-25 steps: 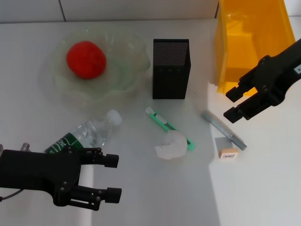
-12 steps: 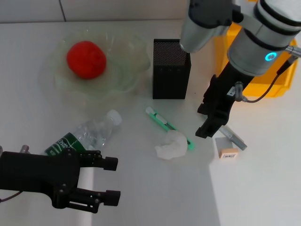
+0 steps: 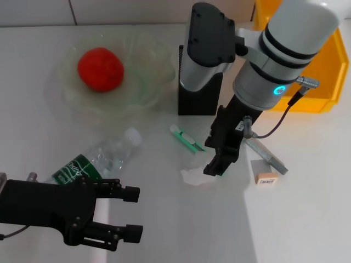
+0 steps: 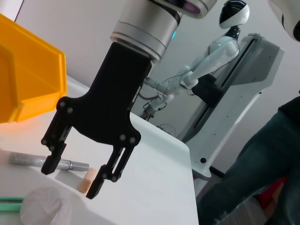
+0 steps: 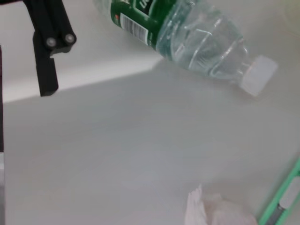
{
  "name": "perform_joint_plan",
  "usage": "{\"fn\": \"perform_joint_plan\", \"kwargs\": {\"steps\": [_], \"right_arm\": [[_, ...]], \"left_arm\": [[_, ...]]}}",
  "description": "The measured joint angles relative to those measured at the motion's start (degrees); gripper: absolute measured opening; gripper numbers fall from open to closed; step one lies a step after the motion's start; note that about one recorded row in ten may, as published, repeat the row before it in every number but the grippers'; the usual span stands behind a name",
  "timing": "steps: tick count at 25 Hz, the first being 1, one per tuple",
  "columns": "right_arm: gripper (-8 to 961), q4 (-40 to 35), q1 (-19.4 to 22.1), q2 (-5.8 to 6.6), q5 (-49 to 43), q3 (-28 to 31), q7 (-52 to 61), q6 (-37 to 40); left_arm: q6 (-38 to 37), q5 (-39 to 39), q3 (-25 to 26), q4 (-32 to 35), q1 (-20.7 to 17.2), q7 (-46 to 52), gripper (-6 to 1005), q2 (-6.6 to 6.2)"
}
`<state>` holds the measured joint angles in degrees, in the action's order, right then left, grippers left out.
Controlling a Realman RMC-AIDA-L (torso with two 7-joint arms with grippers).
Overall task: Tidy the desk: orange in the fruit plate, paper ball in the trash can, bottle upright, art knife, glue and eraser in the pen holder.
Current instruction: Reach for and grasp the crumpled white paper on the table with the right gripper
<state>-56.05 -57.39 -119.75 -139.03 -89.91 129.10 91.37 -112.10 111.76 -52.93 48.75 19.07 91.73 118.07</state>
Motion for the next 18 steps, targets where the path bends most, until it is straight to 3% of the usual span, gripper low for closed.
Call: {"fn": "perform_joint_plan", "kwargs": {"steps": [5, 9, 18], "right_arm": [[621, 2.2, -0.8, -0.09, 2.0, -3.2, 0.2, -2.7], [770, 3.2, -1.1, -0.12, 2.0, -5.6, 0.6, -4.8], [766, 5.3, -1.5, -0.14, 2.0, -9.2, 1.4, -8.4]], "left_arm": [[0.0, 0.0, 0.0, -0.2, 0.0, -0.1, 845, -0.01], [0.0, 0.0, -0.1, -0.4, 0.0, -0.1, 845, -0.04], [0.2, 0.0, -0.1, -1.1, 0.2, -0.4, 844, 0.00]]}}
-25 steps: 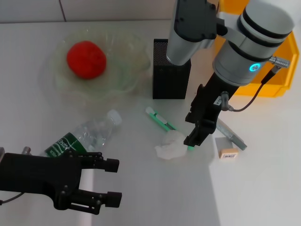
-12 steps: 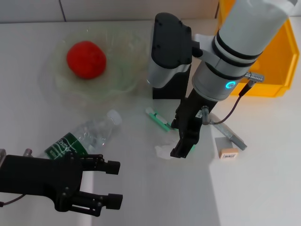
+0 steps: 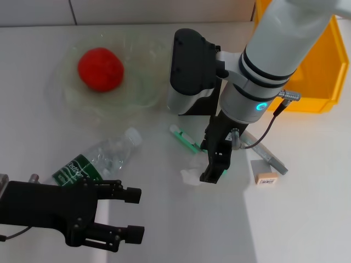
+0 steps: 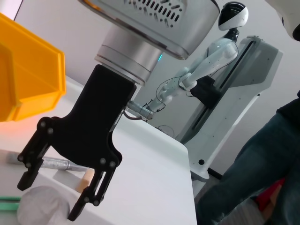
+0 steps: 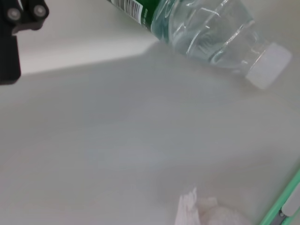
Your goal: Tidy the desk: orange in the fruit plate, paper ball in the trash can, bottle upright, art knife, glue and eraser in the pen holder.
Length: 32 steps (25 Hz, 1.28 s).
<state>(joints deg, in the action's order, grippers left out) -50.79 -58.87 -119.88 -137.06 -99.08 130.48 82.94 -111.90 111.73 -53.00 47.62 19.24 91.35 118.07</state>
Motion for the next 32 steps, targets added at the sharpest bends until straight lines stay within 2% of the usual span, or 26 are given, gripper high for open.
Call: {"fn": "perform_joint_plan", "kwargs": {"steps": [3, 9, 12, 15, 18, 19, 20, 23, 24, 25, 28, 32], "right_arm": [[765, 0.1, 0.0, 0.00, 0.0, -0.5, 0.0, -0.2], [608, -0.1, 0.4, 0.00, 0.1, -0.6, -0.3, 0.0], [562, -0.4, 0.6, 0.00, 0.1, -0.3, -0.4, 0.6], [516, -2.7, 2.1, 0.25, 0.1, 2.7, -0.6, 3.4], [483, -9.5, 6.2, 0.60, 0.1, 11.4, -2.7, 9.9], [481, -16.1, 9.8, 0.70, 0.2, 20.6, -4.8, 14.9], [480, -16.1, 9.8, 0.70, 0.2, 20.6, -4.8, 14.9], [475, -24.9, 14.4, 0.92, 1.8, 34.3, -6.7, 20.0], [474, -29.5, 17.3, 1.53, 4.5, 43.0, -7.3, 20.9], [474, -29.5, 17.3, 1.53, 4.5, 43.0, -7.3, 20.9], [472, -33.3, 20.4, 1.95, 8.0, 51.6, -8.0, 19.0], [473, -35.8, 23.8, 1.67, 9.9, 57.3, -7.8, 11.4]], "left_arm": [[0.0, 0.0, 0.0, 0.0, 0.0, 0.0, 844, 0.02], [0.1, 0.0, 0.0, 0.0, 0.0, 0.0, 844, 0.05], [0.1, 0.0, 0.0, 0.0, 0.0, 0.0, 844, 0.06], [0.1, 0.0, 0.0, 0.0, 0.0, 0.0, 844, 0.06], [0.1, 0.0, 0.0, 0.0, -0.1, 0.0, 844, 0.03], [0.1, 0.0, 0.0, 0.0, -0.1, 0.0, 844, 0.00], [0.1, 0.0, 0.0, 0.0, -0.1, 0.0, 843, 0.00], [0.1, 0.0, 0.1, 0.0, 0.0, 0.0, 843, -0.04], [0.1, 0.0, 0.1, 0.0, 0.0, 0.0, 843, -0.08], [0.1, 0.0, 0.1, 0.0, 0.0, 0.0, 843, -0.08], [0.0, 0.0, 0.1, 0.0, 0.3, 0.1, 843, -0.15], [0.0, 0.0, 0.1, 0.0, 0.4, 0.3, 843, -0.20]]}}
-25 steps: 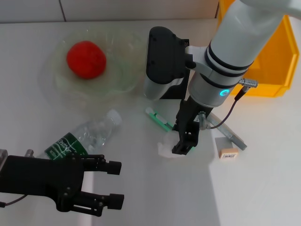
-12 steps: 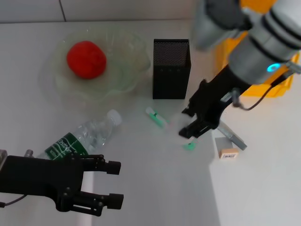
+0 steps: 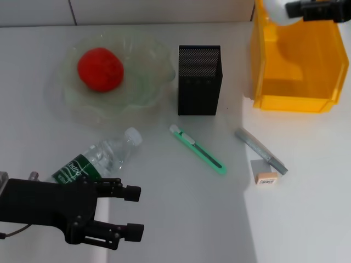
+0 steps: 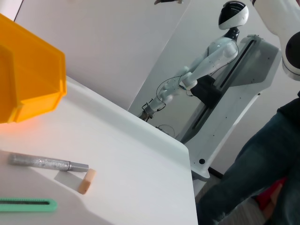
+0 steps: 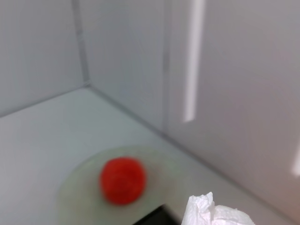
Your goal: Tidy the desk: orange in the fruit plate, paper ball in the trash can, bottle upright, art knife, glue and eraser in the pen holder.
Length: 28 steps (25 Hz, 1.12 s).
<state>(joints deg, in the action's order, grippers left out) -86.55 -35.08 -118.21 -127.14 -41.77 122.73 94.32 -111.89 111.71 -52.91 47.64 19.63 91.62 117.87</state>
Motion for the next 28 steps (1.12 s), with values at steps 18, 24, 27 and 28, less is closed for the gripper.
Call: {"fn": "perform_joint_plan", "kwargs": {"steps": [18, 24, 27, 28], "right_arm": [[489, 12.1, 3.4, -0.22, -0.2, -0.6, 1.6, -25.9], [633, 12.1, 3.7, -0.18, -0.3, -0.9, 1.4, -24.7], [679, 12.0, 3.9, -0.11, 0.0, -0.5, 1.3, -23.7], [684, 12.0, 3.9, -0.11, 0.0, -0.5, 1.3, -23.7]], "left_arm": [[-0.2, 0.0, 0.0, -0.5, -0.1, 0.1, 842, 0.13], [-0.3, 0.0, 0.0, -0.5, 0.0, 0.2, 842, 0.10], [-0.3, 0.0, 0.4, -0.5, 0.1, 0.3, 842, 0.00], [-0.3, 0.0, 0.4, -0.5, 0.1, 0.3, 842, 0.00]]}}
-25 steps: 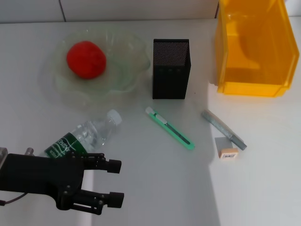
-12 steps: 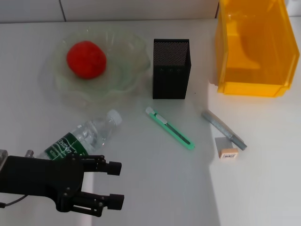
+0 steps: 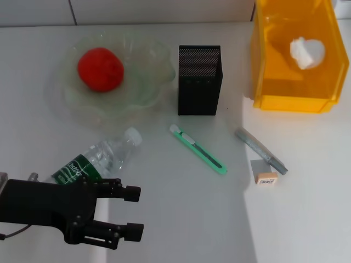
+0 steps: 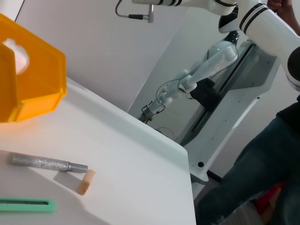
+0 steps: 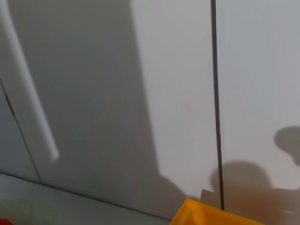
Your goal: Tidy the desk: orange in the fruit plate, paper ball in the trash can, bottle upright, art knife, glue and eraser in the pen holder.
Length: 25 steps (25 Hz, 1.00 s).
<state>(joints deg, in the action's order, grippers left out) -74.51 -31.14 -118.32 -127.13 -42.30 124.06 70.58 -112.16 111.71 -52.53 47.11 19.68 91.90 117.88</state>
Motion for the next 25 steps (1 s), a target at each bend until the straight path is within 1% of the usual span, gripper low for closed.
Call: {"fn": "perform_joint_plan", "kwargs": {"steps": [2, 3, 4, 5, 7, 8, 9, 10, 12, 13, 14, 15, 18, 21, 22, 25], "right_arm": [[695, -0.3, 0.1, 0.15, 0.7, 0.4, -0.3, 1.8], [700, -0.4, 0.3, 0.38, 1.8, 0.7, -0.9, 3.9], [700, -0.4, 0.9, 1.16, 5.2, 1.6, -2.6, 9.0], [700, -0.4, 0.9, 1.16, 5.2, 1.6, -2.6, 9.0], [700, 0.4, 1.8, 2.48, 10.5, 2.3, -5.2, 16.4], [700, 1.4, 2.3, 3.38, 13.5, 2.7, -6.8, 21.5], [700, 3.8, 3.2, 4.73, 17.2, 3.4, -11.2, 29.9], [700, 3.8, 3.2, 4.73, 17.2, 3.4, -11.2, 29.9], [700, 6.9, 4.1, 5.35, 18.6, 3.9, -17.5, 37.3], [700, 8.7, 4.7, 5.41, 18.7, 4.0, -20.6, 40.6], [700, 12.9, 5.7, 5.50, 18.5, 3.8, -25.8, 44.5], [700, 12.9, 5.7, 5.50, 18.5, 3.8, -25.8, 44.5], [700, 20.9, 7.1, 5.61, 16.9, 3.5, -32.0, 46.8], [700, 25.8, 7.4, 5.31, 13.5, 3.5, -36.3, 46.9], [700, 27.2, 7.4, 5.18, 12.4, 3.6, -37.3, 46.6], [700, 31.7, 7.0, 5.14, 10.6, 3.8, -39.1, 44.4]], "left_arm": [[0.0, 0.0, 0.1, 0.0, 0.0, 0.1, 842, -0.08], [0.0, -0.1, 0.1, 0.0, 0.0, 0.1, 842, -0.14], [0.0, -0.2, 0.2, 0.0, 0.0, 0.3, 842, -0.22], [0.0, -0.2, 0.2, 0.0, 0.0, 0.3, 842, -0.22], [0.1, -0.2, 0.2, 0.0, 0.0, 0.4, 842, -0.24], [0.1, -0.2, 0.2, 0.0, 0.0, 0.6, 842, -0.26], [0.2, -0.2, 0.4, 0.2, -0.1, 1.1, 842, -0.31], [0.2, -0.2, 0.4, 0.2, -0.1, 1.1, 842, -0.31], [0.3, -0.2, 0.8, 0.4, 0.0, 1.5, 842, -0.35], [0.4, -0.1, 1.5, 0.5, 0.0, 2.1, 842, -0.43], [0.6, 0.0, 2.3, 0.7, 0.3, 3.2, 842, -0.62], [0.6, 0.0, 2.3, 0.7, 0.3, 3.2, 842, -0.62], [1.6, 0.0, 3.0, 2.2, 0.9, 7.7, 841, -1.12], [2.4, 1.4, 2.9, 7.7, 2.4, 14.8, 841, -1.22], [2.5, 2.4, 2.9, 9.7, 3.0, 16.9, 841, -1.07], [4.3, 7.7, 2.6, 17.3, 5.8, 23.8, 841, 0.21]]}}
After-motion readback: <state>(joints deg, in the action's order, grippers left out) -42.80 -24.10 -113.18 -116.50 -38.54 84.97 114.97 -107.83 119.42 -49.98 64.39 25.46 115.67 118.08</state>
